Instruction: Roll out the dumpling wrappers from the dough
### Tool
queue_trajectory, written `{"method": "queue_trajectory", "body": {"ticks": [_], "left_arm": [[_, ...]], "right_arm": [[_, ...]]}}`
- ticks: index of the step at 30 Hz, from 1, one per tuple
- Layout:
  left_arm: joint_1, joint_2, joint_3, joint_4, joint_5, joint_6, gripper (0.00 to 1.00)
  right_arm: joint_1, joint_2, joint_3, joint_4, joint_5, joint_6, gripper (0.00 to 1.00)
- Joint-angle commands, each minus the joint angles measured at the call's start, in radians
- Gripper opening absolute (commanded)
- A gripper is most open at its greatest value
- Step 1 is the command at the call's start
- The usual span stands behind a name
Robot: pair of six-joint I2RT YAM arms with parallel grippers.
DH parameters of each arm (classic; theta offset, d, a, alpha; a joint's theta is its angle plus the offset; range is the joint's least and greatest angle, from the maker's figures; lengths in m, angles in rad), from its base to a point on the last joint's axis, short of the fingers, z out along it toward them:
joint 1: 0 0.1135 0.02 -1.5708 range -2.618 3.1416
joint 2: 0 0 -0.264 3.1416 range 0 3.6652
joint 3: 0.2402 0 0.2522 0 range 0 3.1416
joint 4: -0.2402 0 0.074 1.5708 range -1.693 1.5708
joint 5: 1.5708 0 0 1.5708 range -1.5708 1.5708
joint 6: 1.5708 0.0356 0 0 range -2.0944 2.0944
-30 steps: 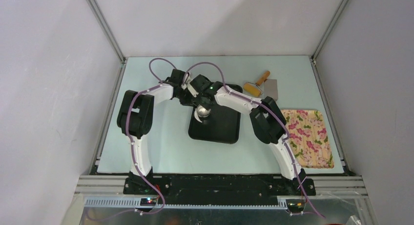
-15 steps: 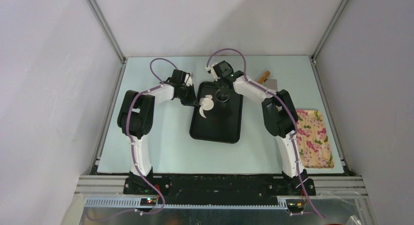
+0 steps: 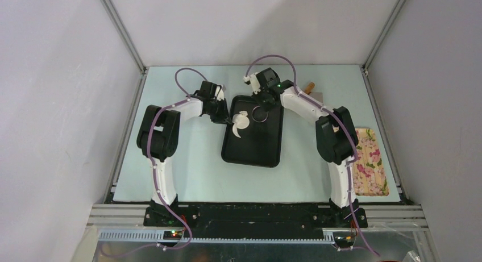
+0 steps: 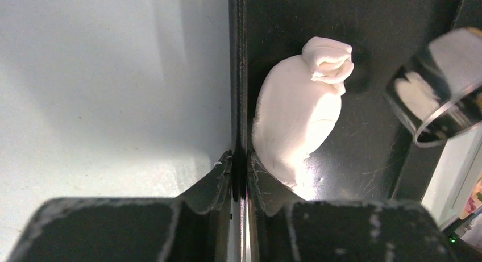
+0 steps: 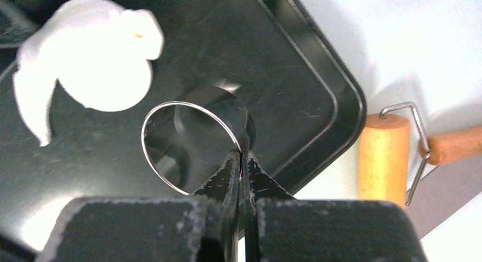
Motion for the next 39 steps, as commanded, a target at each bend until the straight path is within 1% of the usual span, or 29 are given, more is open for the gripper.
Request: {"method": "queue_trajectory", "body": {"ticks": [1, 4, 9, 13, 18, 22, 30, 31, 32, 33, 34, 35, 36, 39], "left_arm": [[-0.019, -0.008, -0.018, -0.029, 0.022, 0.018, 0.19], [-0.022, -0.013, -0.016, -0.028, 0.019, 0.019, 0.27], [-0.036, -0.015, -0.009, -0.029, 0.033, 0.013, 0.33], [-0.046, -0.027, 0.008, -0.030, 0.029, 0.016, 0.35], [-0.067, -0.049, 0.051, -0.056, 0.026, 0.037, 0.36], [-0.080, -0.053, 0.092, -0.088, 0.031, 0.046, 0.36], [-0.109, -0.068, 0.087, -0.091, 0.094, 0.018, 0.37], [-0.119, -0.069, 0.087, -0.092, 0.096, 0.017, 0.37], [-0.122, -0.070, 0.086, -0.091, 0.098, 0.018, 0.37], [-0.127, -0.070, 0.086, -0.091, 0.100, 0.017, 0.37], [-0.129, -0.067, 0.085, -0.092, 0.101, 0.017, 0.37], [-0.129, -0.063, 0.085, -0.091, 0.105, 0.017, 0.37], [-0.129, -0.062, 0.083, -0.091, 0.108, 0.017, 0.37], [-0.127, -0.057, 0.086, -0.091, 0.121, 0.012, 0.37]], "right_arm": [[0.027, -0.099, -0.046, -0.022, -0.057, 0.002, 0.00], [0.026, -0.121, -0.085, -0.018, -0.067, 0.002, 0.00], [0.022, -0.143, -0.140, -0.028, -0.054, -0.034, 0.00], [0.005, -0.160, -0.181, -0.020, -0.027, -0.041, 0.00], [-0.043, -0.164, -0.186, -0.029, -0.076, -0.017, 0.00], [-0.052, -0.161, -0.187, -0.021, -0.093, -0.008, 0.00], [-0.048, -0.116, -0.126, -0.061, -0.052, -0.026, 0.00], [-0.048, -0.118, -0.124, -0.064, -0.051, -0.029, 0.01], [-0.048, -0.124, -0.122, -0.069, -0.051, -0.034, 0.10], [-0.048, -0.127, -0.122, -0.070, -0.026, -0.036, 0.15], [-0.047, -0.135, -0.121, -0.073, -0.018, -0.048, 0.28], [-0.048, -0.139, -0.121, -0.076, -0.006, -0.055, 0.33], [-0.047, -0.150, -0.119, -0.082, 0.002, -0.071, 0.40], [-0.047, -0.164, -0.102, -0.102, 0.027, -0.117, 0.51]]}}
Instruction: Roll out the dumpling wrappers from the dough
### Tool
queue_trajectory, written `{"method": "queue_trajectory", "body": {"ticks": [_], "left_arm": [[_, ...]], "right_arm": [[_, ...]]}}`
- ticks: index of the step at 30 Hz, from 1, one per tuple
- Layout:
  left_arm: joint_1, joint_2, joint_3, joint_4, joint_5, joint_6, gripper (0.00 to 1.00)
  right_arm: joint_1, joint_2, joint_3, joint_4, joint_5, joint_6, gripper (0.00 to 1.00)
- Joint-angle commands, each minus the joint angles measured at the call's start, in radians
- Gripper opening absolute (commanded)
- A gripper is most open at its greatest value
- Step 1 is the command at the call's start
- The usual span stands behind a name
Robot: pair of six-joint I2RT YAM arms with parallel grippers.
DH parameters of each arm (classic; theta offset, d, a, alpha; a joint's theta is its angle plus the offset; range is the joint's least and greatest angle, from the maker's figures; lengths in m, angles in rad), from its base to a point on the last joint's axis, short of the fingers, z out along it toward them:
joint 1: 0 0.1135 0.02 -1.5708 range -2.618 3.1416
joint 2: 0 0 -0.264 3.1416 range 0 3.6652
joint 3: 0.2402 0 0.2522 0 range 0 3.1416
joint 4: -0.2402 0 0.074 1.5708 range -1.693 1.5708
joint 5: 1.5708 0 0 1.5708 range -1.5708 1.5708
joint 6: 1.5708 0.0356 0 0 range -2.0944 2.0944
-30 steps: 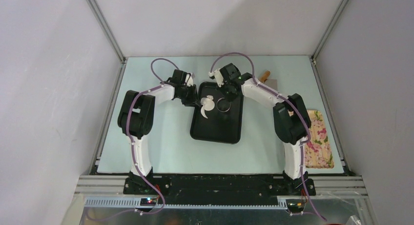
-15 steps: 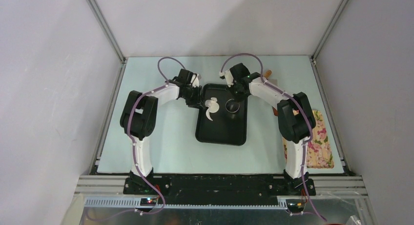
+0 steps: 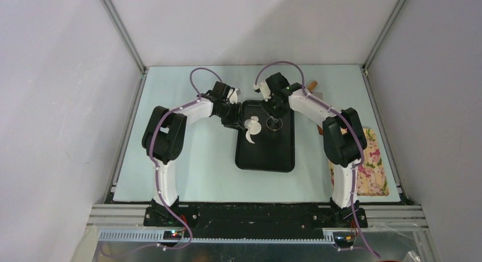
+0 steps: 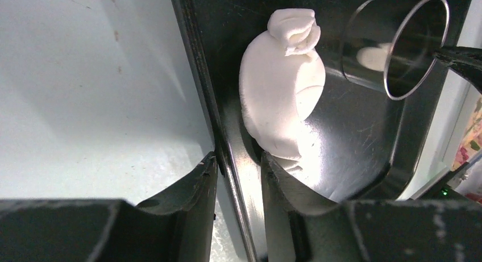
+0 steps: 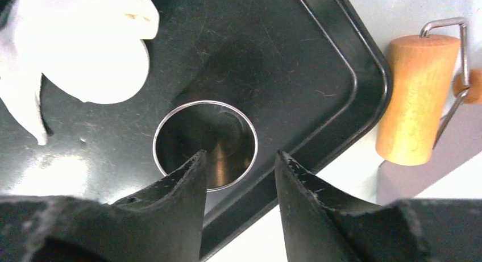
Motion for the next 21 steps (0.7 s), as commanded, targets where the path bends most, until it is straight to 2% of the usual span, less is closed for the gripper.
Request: {"method": "queue_trajectory", "body": {"ticks": [1, 4, 6, 9, 15, 21], "left_arm": [[-0.012, -0.053, 0.033, 0.013, 0.069, -0.006, 0.37], [-0.011, -0.060, 0.030, 0.012, 0.065, 0.004, 0.37], [-0.008, -0.067, 0.025, 0.013, 0.064, 0.013, 0.37], [0.015, -0.068, 0.014, 0.014, 0.067, 0.033, 0.37], [0.062, -0.062, -0.001, 0.015, 0.100, 0.050, 0.36], [0.066, -0.090, -0.027, 0.023, 0.166, 0.037, 0.36]], "right_arm": [[0.003, -0.062, 0.064, -0.051, 0.064, -0.070, 0.52], [0.013, -0.066, 0.086, -0.082, 0.043, -0.087, 0.54], [0.019, -0.098, 0.065, -0.060, -0.045, -0.077, 0.55], [0.057, -0.158, 0.011, 0.049, -0.153, -0.071, 0.59], [0.165, -0.136, -0.044, 0.226, -0.150, -0.088, 0.64], [0.179, -0.038, 0.014, 0.181, -0.141, -0.038, 0.63]]}}
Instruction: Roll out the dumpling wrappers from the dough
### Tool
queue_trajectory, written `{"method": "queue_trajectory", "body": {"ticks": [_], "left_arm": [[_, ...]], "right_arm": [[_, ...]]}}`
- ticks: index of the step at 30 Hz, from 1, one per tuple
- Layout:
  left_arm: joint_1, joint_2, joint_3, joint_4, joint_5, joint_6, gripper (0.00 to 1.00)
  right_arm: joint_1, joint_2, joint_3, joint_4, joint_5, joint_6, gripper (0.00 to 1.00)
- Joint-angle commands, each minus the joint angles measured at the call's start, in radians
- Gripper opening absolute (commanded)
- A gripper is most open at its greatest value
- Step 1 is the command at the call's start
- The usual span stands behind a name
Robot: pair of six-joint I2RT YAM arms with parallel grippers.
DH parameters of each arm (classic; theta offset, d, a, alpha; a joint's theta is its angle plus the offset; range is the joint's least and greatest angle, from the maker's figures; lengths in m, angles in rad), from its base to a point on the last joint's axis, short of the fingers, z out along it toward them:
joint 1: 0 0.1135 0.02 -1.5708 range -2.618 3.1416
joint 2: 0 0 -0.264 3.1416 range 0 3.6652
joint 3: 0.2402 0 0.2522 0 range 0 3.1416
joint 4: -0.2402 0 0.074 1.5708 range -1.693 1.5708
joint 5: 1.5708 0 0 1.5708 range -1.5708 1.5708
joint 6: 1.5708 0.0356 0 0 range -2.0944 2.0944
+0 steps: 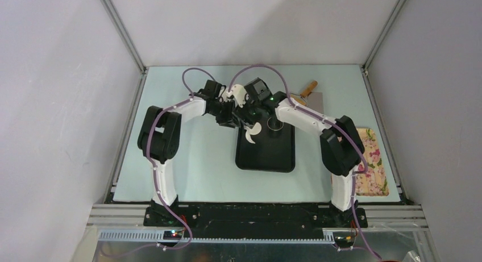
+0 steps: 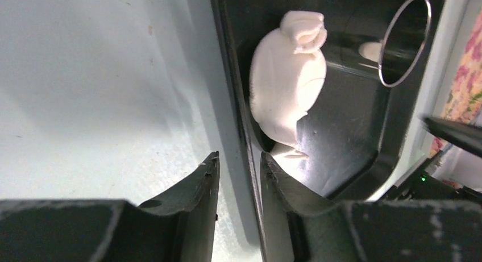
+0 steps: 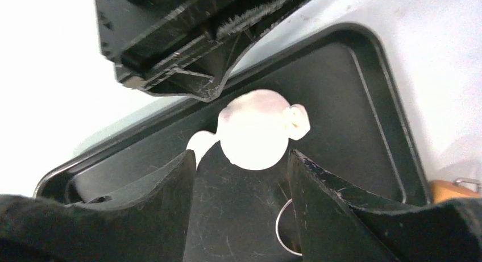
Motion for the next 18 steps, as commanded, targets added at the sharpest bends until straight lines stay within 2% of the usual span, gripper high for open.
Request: {"method": "queue_trajectory", "body": {"ticks": [1, 8, 18], "left_arm": [[-0.004, -0.083, -0.015, 0.022, 0.097, 0.010, 0.36], [-0.075, -0.085, 0.003, 0.022, 0.106, -0.004, 0.36], [-0.108, -0.014, 0.034, 0.022, -0.022, -0.035, 0.40]], "right_arm": [[-0.028, 0.045, 0.021, 0.012, -0.014, 0.037, 0.63], [-0.113, -0.005, -0.014, -0.056, -0.108, 0.071, 0.62], [-0.148, -0.093, -0.097, -0.150, -0.040, -0.021, 0.67]]}}
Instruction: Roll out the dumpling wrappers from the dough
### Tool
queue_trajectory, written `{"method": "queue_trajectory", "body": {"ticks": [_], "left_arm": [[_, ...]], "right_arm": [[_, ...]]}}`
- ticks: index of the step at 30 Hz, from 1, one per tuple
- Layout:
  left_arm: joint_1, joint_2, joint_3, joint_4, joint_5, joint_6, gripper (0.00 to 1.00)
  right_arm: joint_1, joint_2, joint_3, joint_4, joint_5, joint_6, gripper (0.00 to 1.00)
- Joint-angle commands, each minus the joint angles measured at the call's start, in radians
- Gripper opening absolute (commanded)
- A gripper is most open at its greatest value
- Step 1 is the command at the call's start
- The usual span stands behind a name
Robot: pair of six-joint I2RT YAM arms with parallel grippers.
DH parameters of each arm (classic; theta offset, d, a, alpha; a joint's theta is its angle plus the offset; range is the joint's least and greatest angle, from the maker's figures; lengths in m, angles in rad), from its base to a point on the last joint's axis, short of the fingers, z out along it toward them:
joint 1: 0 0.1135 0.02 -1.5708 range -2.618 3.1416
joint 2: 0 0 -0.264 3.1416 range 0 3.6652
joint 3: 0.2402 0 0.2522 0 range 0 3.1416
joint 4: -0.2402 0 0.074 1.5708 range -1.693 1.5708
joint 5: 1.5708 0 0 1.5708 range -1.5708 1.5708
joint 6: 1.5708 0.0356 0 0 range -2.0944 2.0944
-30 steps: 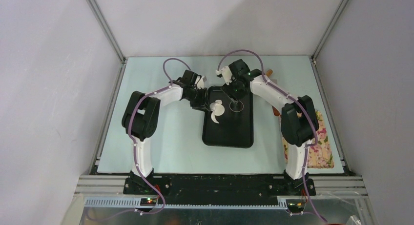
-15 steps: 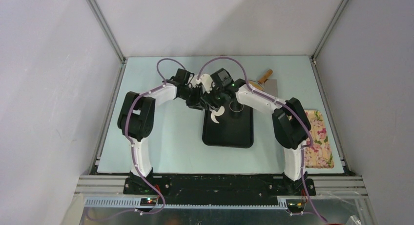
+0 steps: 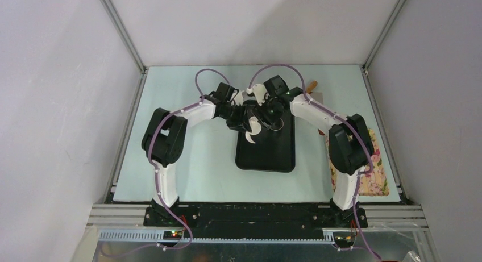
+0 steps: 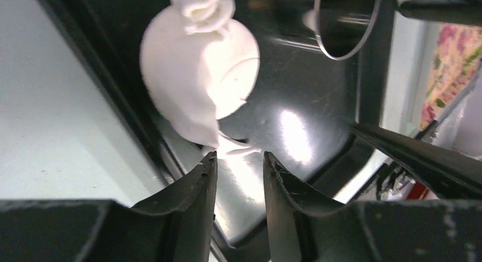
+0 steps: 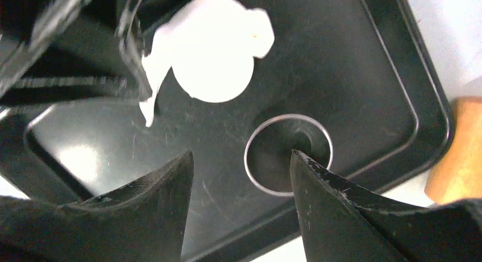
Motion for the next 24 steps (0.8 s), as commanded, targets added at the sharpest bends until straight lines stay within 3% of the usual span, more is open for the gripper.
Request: {"method": "queue_trajectory", "body": {"ticks": [1, 8, 24], "left_arm": [[-0.002, 0.013, 0.038, 0.015, -0.082, -0.016, 0.40], [-0.005, -0.010, 0.022, 0.009, -0.151, -0.012, 0.42], [-0.015, 0.062, 0.048, 0.010, -0.153, -0.021, 0.40]], "right_arm": [[-0.005, -0.104, -0.064, -0.041, 0.032, -0.060, 0.66], [-0.006, -0.109, -0.127, -0.018, -0.017, -0.067, 0.65], [-0.017, -0.007, -0.160, 0.066, 0.035, -0.050, 0.47]]}}
